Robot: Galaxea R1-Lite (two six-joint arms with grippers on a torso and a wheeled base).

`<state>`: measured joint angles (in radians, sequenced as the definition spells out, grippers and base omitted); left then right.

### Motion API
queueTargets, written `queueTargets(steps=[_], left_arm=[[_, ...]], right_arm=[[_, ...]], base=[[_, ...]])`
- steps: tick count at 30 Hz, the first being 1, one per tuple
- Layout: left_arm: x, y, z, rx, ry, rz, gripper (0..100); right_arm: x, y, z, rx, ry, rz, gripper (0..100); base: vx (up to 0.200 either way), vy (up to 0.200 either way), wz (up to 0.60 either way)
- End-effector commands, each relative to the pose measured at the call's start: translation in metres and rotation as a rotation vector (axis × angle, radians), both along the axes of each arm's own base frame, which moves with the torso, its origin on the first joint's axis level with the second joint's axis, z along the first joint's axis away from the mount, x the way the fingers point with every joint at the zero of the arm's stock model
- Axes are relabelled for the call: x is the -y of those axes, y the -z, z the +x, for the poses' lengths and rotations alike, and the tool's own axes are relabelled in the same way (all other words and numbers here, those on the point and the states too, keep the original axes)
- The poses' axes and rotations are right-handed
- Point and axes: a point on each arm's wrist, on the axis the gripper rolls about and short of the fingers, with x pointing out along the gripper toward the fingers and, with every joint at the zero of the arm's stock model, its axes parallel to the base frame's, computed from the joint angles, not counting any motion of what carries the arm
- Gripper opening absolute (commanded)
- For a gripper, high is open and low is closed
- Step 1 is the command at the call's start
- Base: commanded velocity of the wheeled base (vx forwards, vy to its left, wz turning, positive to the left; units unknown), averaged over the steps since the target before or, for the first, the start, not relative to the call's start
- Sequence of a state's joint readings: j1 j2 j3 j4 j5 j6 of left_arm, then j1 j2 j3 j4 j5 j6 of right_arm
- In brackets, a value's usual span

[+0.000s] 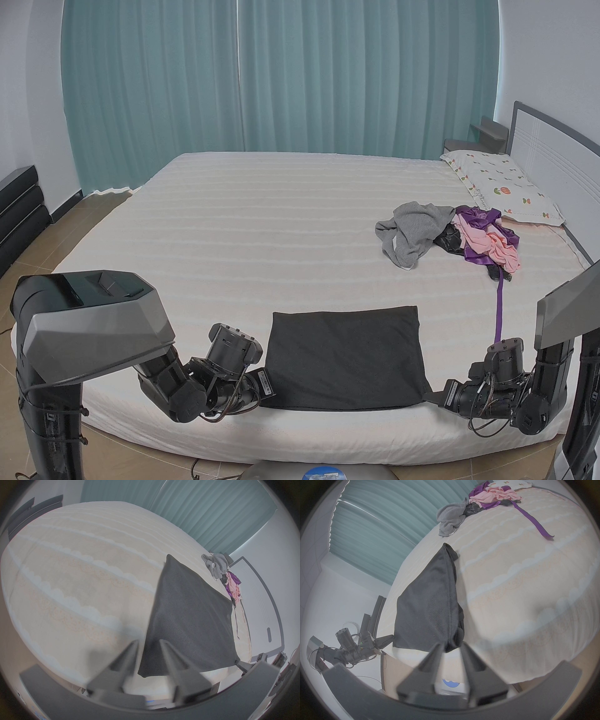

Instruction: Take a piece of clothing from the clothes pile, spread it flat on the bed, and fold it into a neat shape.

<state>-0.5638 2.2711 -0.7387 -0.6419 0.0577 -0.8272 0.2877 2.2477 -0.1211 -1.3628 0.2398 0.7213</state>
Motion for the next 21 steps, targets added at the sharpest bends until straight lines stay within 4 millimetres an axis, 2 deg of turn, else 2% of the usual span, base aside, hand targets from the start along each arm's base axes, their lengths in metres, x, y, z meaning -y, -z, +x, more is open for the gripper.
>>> queueTargets(steps=[1, 6, 12, 13, 18, 21], left_arm=[[0.0, 0.0, 0.001, 0.003, -0.001, -0.003, 100], [-0.003, -0.005, 0.011, 0.026, -0.024, -0.024, 100], [-0.012, -0.018, 0.044, 0.075, -0.053, -0.134, 100], [-0.012, -0.018, 0.044, 0.076, -0.052, -0.135, 100], [-0.002, -0.009, 0.071, 0.111, -0.016, -0.164, 100], [0.003, -0.008, 0.075, 0.125, 0.046, -0.149, 100]], right_arm=[[0.0, -0.002, 0.0, 0.014, 0.0, 0.007, 100], [0.005, -0.006, 0.002, 0.058, 0.024, 0.018, 100], [0.017, -0.008, 0.007, 0.096, 0.075, 0.027, 100], [0.017, -0.008, 0.008, 0.096, 0.076, 0.027, 100], [0.018, -0.005, 0.008, 0.087, 0.082, 0.024, 100], [0.018, -0.005, 0.009, 0.088, 0.082, 0.025, 100]], base=[[0.0, 0.0, 0.0], [0.0, 0.0, 0.0], [0.0, 0.0, 0.0], [0.0, 0.0, 0.0], [0.0, 0.0, 0.0], [0.0, 0.0, 0.0]])
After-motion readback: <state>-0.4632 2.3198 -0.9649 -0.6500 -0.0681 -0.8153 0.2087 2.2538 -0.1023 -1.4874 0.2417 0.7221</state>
